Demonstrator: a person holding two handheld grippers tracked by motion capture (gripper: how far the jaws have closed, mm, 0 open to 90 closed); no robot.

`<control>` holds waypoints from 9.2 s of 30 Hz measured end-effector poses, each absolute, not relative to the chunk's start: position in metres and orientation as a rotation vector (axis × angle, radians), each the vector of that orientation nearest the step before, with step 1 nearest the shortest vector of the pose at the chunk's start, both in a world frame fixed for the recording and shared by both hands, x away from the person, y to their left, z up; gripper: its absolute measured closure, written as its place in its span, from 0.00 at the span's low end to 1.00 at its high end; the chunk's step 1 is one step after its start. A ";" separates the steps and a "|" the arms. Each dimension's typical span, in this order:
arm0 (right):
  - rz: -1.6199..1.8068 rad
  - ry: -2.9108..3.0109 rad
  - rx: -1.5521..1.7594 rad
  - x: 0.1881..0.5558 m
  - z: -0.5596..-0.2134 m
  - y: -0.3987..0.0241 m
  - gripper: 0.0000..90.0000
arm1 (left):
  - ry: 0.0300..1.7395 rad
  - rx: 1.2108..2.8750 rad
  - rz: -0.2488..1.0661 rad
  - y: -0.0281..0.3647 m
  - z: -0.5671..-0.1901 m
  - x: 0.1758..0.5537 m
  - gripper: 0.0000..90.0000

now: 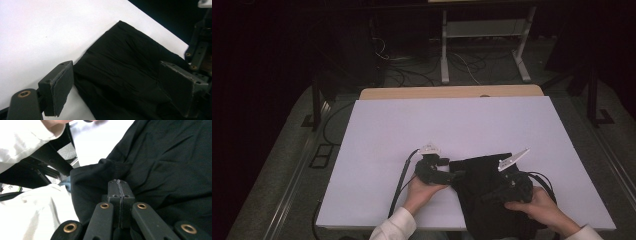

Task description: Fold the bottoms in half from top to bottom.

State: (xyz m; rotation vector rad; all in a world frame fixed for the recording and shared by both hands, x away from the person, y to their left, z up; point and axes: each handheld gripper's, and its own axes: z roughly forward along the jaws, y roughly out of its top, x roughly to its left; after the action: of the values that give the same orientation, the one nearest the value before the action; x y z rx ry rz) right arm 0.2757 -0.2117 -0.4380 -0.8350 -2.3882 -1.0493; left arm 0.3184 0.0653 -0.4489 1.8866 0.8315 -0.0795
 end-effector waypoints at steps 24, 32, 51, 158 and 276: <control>-1.015 -2.463 -0.741 0.254 -0.433 -0.206 0.84 | 0.834 1.894 -0.076 0.064 -0.450 0.319 0.15; -1.194 -2.525 -0.830 0.263 -0.417 -0.223 0.50 | 0.842 1.895 -0.078 0.064 -0.450 0.319 0.14; -1.216 -2.556 -1.118 0.312 -0.412 -0.269 0.02 | 0.883 1.935 -0.092 0.061 -0.454 0.327 0.07; -1.380 -2.247 -1.399 0.440 -0.429 -0.226 0.94 | 0.741 2.123 0.081 0.136 -0.392 0.423 0.93; -1.532 -2.568 -1.442 0.356 -0.410 -0.250 0.00 | 0.935 1.877 0.249 0.184 -0.404 0.367 0.00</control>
State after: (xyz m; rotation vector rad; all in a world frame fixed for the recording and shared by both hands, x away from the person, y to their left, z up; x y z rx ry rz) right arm 0.3565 -0.2500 -0.4097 -1.4416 -2.5680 -1.5323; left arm 0.3669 0.1843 -0.4036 1.8771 0.9351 0.2491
